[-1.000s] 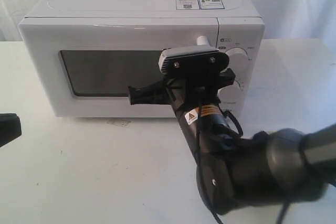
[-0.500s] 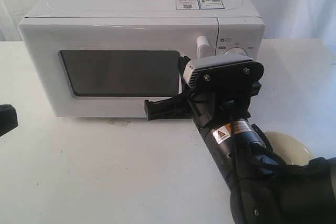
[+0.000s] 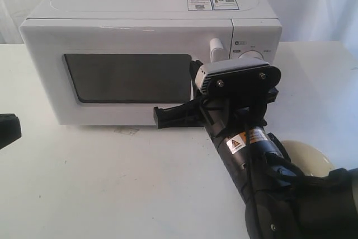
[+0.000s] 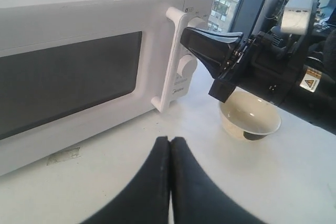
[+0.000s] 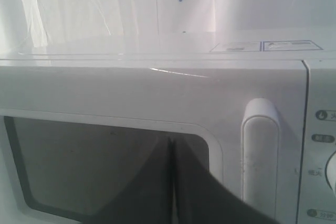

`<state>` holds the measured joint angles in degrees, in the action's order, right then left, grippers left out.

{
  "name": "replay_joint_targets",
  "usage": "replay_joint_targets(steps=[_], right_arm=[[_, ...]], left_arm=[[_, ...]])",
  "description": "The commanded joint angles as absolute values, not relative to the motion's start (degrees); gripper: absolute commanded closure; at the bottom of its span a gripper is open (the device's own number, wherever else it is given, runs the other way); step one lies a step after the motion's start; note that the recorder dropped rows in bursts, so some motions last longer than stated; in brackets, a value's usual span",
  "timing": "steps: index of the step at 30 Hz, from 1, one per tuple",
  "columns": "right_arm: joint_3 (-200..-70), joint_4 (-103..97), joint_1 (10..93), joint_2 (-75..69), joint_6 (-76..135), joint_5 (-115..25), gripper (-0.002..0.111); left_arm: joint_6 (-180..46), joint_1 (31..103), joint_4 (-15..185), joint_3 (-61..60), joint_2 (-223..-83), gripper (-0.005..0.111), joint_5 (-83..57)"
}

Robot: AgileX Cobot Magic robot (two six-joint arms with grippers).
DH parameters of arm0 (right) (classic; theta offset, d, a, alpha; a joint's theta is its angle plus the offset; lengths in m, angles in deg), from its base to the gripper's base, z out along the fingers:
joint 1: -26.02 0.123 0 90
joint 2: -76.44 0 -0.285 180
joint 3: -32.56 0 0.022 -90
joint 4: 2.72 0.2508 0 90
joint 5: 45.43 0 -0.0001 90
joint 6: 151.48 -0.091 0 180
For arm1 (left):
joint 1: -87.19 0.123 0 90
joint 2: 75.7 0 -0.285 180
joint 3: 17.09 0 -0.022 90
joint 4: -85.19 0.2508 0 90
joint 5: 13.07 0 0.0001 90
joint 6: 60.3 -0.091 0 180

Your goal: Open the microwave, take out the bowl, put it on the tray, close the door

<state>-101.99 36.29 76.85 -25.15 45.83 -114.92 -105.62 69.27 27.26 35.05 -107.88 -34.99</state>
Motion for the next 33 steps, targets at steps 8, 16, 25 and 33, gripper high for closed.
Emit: replay_joint_targets(steps=[8,16,25,33], right_arm=[[-101.61,36.41,76.9,-24.66,46.31,-115.39,0.108],[-101.61,36.31,76.9,-24.66,46.31,-115.39,0.108],[-101.61,36.31,76.9,-24.66,46.31,-115.39,0.108],[-101.61,36.31,76.9,-24.66,46.31,-115.39,0.108]], left_arm=[[-104.33,74.6,32.65,35.42,-98.77,0.107,-42.26],[-87.22,85.62,43.71,47.95,-83.96,0.107,-31.11],[-107.59,86.56,45.23,58.34,-83.49,0.107,-22.25],[-94.34,86.56,44.99,60.12,-83.49,0.107,-21.27]])
